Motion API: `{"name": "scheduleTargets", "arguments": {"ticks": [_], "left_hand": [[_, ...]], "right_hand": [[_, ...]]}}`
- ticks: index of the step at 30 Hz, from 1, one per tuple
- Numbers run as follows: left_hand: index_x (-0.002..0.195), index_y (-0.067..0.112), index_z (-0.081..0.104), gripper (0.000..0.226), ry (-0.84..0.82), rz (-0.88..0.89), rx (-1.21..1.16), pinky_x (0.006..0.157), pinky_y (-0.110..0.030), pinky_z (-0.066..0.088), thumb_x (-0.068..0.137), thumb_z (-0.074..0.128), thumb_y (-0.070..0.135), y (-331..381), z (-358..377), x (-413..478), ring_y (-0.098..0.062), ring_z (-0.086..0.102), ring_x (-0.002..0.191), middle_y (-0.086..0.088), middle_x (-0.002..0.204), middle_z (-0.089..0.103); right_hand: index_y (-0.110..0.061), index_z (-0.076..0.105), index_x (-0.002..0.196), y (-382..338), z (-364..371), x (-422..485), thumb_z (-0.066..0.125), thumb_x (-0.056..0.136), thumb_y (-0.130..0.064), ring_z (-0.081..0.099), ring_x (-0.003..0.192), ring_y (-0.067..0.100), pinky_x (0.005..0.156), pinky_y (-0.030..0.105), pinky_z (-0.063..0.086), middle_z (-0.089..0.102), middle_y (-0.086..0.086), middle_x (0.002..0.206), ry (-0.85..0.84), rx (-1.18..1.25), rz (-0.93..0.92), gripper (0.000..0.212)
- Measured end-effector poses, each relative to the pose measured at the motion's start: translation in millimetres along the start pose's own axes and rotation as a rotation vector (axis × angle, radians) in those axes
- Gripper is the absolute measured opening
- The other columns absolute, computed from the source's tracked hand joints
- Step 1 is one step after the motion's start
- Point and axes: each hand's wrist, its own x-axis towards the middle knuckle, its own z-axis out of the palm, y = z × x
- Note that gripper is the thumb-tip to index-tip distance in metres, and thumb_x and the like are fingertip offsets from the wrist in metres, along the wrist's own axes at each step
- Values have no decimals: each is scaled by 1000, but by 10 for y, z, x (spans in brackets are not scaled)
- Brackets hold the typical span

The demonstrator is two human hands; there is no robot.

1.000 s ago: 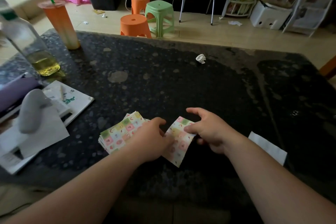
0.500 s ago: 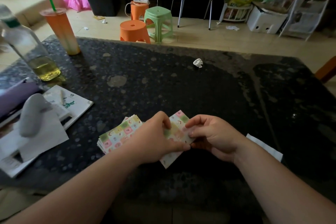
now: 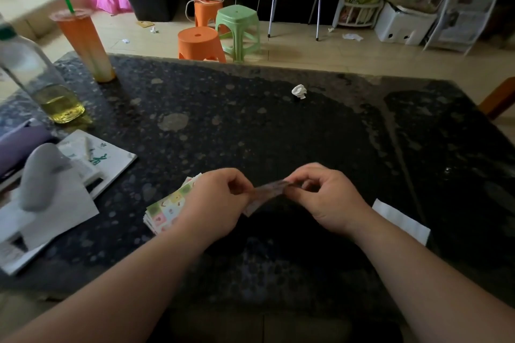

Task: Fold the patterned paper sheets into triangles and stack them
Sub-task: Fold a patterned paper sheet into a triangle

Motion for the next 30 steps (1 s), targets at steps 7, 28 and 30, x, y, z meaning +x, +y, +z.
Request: {"name": "scheduleTargets", "arguments": {"ticks": [7, 28, 30], "left_hand": [[78, 38, 60, 23, -162, 226, 402, 90, -21, 42, 89, 71, 22, -17, 91, 10, -6, 51, 106, 20, 102, 58], [75, 34, 69, 19, -425, -102, 359, 65, -24, 46, 89, 72, 46, -102, 154, 83, -6, 62, 78, 11, 83, 69], [87, 38, 61, 18, -404, -86, 342, 75, -27, 51, 86, 76, 49, -129, 187, 70, -7, 63, 87, 13, 94, 69]], "right_hand": [[-35, 79, 89, 195, -44, 44, 78, 89, -25, 56, 97, -9, 81, 13, 43, 58, -25, 108, -149, -483, -168, 10], [-29, 77, 87, 247, 248, 107, 71, 95, -38, 67, 86, 6, 81, 30, 57, 72, -10, 88, -178, -387, 280, 13], [-27, 77, 87, 235, 268, 131, 71, 95, -37, 67, 85, 8, 80, 31, 57, 73, -8, 88, -163, -392, 299, 15]]}}
